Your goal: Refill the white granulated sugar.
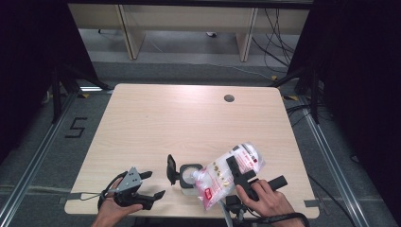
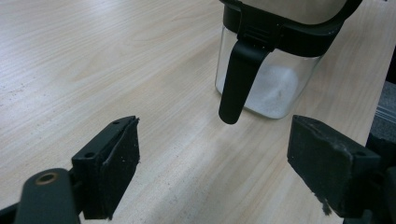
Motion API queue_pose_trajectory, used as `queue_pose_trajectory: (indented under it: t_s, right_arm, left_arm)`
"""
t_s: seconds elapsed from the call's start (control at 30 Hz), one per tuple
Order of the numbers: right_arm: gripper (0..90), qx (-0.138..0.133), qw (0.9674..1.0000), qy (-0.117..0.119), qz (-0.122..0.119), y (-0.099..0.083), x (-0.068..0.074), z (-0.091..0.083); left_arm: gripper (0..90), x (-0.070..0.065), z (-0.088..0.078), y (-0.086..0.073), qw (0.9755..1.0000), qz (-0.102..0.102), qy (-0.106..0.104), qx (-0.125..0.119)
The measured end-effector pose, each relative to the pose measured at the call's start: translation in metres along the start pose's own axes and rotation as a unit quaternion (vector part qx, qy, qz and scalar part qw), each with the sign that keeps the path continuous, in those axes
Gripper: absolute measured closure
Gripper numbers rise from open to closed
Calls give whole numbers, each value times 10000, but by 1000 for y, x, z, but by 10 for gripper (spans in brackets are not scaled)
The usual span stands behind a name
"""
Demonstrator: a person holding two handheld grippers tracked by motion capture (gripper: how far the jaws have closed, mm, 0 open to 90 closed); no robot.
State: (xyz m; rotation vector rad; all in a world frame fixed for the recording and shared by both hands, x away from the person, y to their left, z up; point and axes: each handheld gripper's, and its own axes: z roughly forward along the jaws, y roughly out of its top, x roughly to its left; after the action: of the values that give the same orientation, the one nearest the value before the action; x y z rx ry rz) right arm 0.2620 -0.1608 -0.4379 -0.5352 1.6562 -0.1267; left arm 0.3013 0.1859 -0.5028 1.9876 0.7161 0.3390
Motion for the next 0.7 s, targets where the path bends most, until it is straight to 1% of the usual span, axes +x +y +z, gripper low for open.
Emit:
queue_pose_trajectory:
  t_s: [0.03,0.07,0.1,0.13,0.2,0.23,0.27,0.3,0.37,0.4,0.43,0.47,0.5,0.53,0.57,0.6,0.63,0.67,0.7]
  right_arm:
    - [466,-28,9999,-17,-143,0,-2,0]
    - [466,-46,9998,-34,-209,1,-3,0]
    - [466,-33,9999,-21,-149,1,-2,0]
    - [466,-37,9999,-34,-100,0,-2,0]
    - [467,-25,9999,-13,-113,0,-2,0]
    - [467,-9,9999,-20,-101,0,-2,0]
    - [467,-23,9999,-31,-110,0,-2,0]
    - [467,-31,10000,-3,-72,0,-1,0]
    - [467,-55,9999,-45,-141,-1,-2,0]
    - [467,-81,9998,-38,-187,-1,-3,1]
    - [467,-13,10000,-27,-77,-1,-2,0]
    - [468,-10,10000,-24,-91,-1,-2,0]
    - [468,-33,9999,-19,-121,-1,-2,0]
    - [468,5,9997,-35,-234,-2,-4,-1]
    - [468,48,9998,-3,-181,-2,-3,-2]
    - [468,17,9997,-30,-232,-2,-5,-2]
    - [468,-18,10000,-30,-65,-2,-2,-1]
    - [468,-27,9999,-54,-115,-2,-3,-1]
    - [468,-35,9999,-46,-147,-2,-4,-1]
  left_arm:
    - [164,-2,0,-1,10000,-72,27,-58]
    - [164,-2,0,-1,9999,-140,16,-44]
    - [164,-1,0,0,10000,-61,20,-39]
    - [164,-1,0,0,9999,-111,20,-39]
    - [164,-1,0,0,10000,-66,16,-24]
    - [164,-2,0,-1,9999,-104,14,-53]
    - [164,-1,-1,0,10000,-83,20,-12]
    - [164,-1,0,0,10000,-84,20,-41]
    - [164,-1,0,0,9999,-143,22,-37]
    - [164,-1,0,0,10000,-34,22,-23]
    - [164,-1,0,0,10000,-53,18,-55]
    - [164,-1,0,-1,9999,-123,21,-35]
    - [164,-1,0,0,9999,-133,24,-38]
    - [164,-1,0,0,9999,-114,31,-36]
    - [164,-1,0,0,10000,-44,26,-30]
    - [164,-1,0,0,10000,-56,24,-54]
    - [164,-1,0,0,10000,-43,4,-51]
    - [164,-2,0,-1,9998,-166,15,-62]
    - [164,-1,0,0,9999,-112,19,-30]
